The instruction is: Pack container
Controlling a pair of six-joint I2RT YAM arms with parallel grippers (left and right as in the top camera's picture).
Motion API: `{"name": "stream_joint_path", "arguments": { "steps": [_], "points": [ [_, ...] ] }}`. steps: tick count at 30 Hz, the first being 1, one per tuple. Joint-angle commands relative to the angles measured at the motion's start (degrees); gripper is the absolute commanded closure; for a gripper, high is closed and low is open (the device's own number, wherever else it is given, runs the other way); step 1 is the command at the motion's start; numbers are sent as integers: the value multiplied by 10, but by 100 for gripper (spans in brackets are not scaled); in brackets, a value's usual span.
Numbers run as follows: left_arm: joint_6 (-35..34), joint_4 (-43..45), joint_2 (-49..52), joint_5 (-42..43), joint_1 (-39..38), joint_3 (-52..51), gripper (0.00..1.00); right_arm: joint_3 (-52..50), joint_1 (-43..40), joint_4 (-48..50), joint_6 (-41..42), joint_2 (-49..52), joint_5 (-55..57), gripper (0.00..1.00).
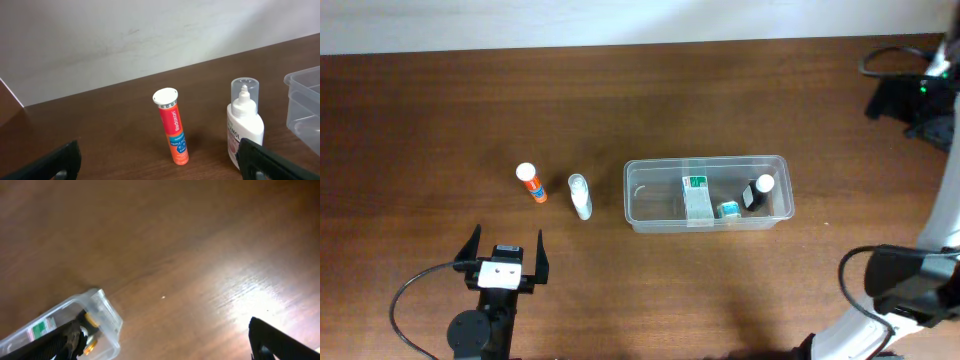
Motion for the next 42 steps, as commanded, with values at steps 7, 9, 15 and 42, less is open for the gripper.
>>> {"name": "stream_joint_path", "arguments": {
  "steps": [7,9,15,42],
  "points": [
    [7,-3,-3,1,3,-2,0,-199,-57,86,10,2,-18,1],
    [7,-2,-3,2,3,-2,0,-216,-57,97,10,2,-17,2],
    [7,-2,-3,3,3,-2,0,-223,-56,103,10,2,-23,2],
    [-3,-324,515,329,-8,691,0,-223,-56,103,10,2,-23,2]
  ]
}}
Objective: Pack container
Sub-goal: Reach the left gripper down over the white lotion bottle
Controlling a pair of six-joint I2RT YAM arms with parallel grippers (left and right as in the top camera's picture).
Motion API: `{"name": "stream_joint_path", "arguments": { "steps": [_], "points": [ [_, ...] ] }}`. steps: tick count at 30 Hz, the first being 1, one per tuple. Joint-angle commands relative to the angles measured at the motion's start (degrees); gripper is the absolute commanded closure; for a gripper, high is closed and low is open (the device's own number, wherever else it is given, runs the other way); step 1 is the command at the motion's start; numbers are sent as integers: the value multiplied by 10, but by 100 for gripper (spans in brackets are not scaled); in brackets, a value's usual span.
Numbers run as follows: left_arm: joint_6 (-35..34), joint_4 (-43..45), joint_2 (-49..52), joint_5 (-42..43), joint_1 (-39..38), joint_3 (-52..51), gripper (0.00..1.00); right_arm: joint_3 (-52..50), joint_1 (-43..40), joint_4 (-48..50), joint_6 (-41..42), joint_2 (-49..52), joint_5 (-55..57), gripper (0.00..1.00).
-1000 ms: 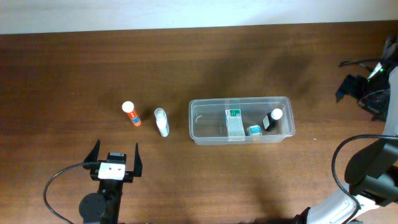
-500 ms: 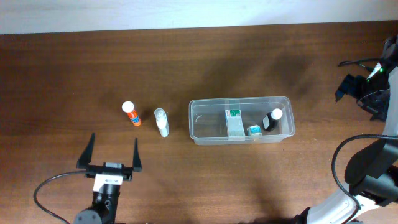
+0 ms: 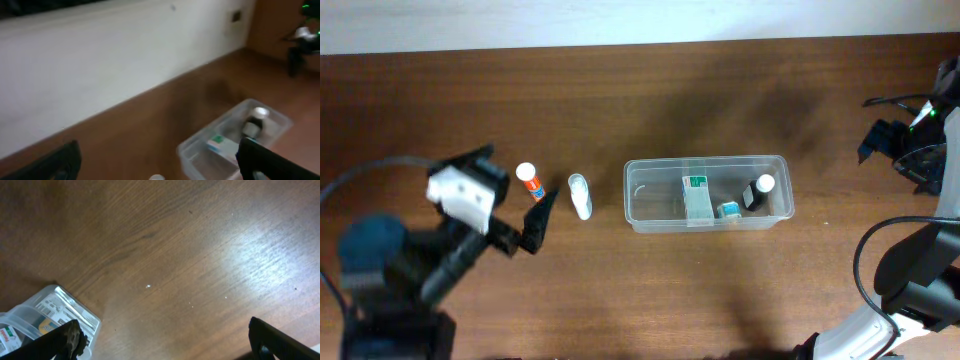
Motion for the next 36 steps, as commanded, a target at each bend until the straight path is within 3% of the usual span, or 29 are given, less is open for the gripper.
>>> {"name": "stream_joint_path", "arguments": {
  "steps": [1,6,12,13,17,24,27,36],
  "points": [
    [-21,-62,87,4,-24,89,0,-1,-1,1,1,-1,1,2],
    [-38,-215,233,-166,-138,225,0,-1,-1,1,1,-1,1,2],
    [-42,-242,350,-176,-203,243,0,-1,-1,1,1,-1,1,2],
    [-63,-242,362,-184,-204,243,0,-1,-1,1,1,-1,1,2],
    [-255,-258,428,-317,-206,243,0,-1,-1,1,1,-1,1,2],
    [-268,-279,516,-300,-206,243,0,-1,-1,1,1,-1,1,2],
    [-305,-295,535,-300,-206,243,0,-1,-1,1,1,-1,1,1],
    [-308,-313,577,-301,-206,243,0,-1,-1,1,1,-1,1,2]
  ]
}}
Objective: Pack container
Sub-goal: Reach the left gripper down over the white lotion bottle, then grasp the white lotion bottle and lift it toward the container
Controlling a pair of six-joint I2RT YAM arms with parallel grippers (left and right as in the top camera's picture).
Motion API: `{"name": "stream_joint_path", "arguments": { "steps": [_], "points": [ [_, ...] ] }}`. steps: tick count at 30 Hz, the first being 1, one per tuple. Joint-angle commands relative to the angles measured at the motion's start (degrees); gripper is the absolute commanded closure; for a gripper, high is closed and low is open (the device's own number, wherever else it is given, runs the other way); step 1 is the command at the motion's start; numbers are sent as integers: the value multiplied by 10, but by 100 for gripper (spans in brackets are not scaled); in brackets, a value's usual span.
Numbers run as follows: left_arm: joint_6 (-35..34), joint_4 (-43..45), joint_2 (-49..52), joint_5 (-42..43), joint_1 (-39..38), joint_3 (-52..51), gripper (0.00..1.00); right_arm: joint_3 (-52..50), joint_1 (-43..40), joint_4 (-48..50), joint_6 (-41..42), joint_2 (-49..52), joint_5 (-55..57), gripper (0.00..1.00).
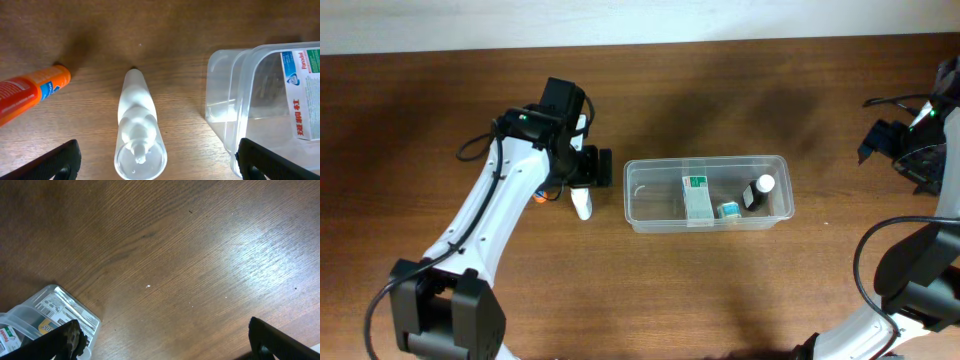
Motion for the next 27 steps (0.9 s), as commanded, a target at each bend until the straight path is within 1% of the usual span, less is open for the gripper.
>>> {"name": "stream_joint_path", "arguments": {
  "steps": [1,8,17,19,20,24,25,26,27],
  "points": [
    [-9,-3,31,-6,-2,7,0,0,-1,1,1,-1,1,2],
    [-15,-10,79,-7,-1,7,0,0,-1,1,1,-1,1,2],
    [-14,-7,82,-32,-1,7,1,0,-1,0,1,-1,1,2],
    [-14,-7,82,-32,-1,7,9,0,-1,1,1,-1,1,2],
    [-14,-7,82,-32,-1,7,11,0,-1,1,1,-1,1,2],
    [-14,-7,82,-32,-1,7,33,0,-1,0,1,-1,1,2],
    [-14,-7,82,-32,-1,7,38,0,-1,0,1,-1,1,2],
    [-14,-7,82,-32,-1,7,41,0,-1,0,1,-1,1,2],
    [-14,-7,82,-32,-1,7,46,0,-1,1,1,-1,1,2]
  ]
}}
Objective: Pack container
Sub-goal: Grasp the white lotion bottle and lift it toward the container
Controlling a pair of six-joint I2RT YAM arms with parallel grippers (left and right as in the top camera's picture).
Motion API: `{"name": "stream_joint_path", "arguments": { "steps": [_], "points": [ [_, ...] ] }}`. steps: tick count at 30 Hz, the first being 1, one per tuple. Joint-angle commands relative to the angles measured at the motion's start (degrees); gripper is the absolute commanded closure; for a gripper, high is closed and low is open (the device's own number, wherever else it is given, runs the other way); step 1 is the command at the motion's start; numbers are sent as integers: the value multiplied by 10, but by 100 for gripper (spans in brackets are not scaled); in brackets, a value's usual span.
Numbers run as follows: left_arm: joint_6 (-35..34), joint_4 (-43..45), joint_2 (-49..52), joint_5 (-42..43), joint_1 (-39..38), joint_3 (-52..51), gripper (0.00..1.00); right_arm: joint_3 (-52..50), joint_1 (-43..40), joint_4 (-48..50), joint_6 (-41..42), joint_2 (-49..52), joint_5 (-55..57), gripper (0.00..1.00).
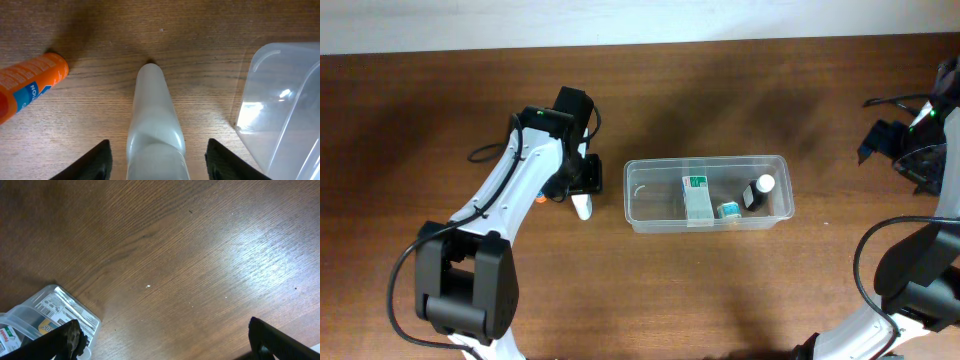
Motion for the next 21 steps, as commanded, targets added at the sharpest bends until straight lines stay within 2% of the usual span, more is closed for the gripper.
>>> {"name": "stream_joint_path", "arguments": {
  "steps": [1,3,7,16,21],
  "points": [
    [-2,0,4,-7,-1,7,49,0,-1,0,1,-1,1,2],
    [-2,-1,4,-7,-1,7,58,0,-1,0,1,-1,1,2],
    [-1,-3,4,-6,-1,7,66,0,-1,1,1,-1,1,2],
    [11,-16,4,-4,-1,30,67,0,-1,0,1,-1,1,1],
    [12,-62,4,-4,-1,101,68,0,-1,1,1,-1,1,2]
  ]
}}
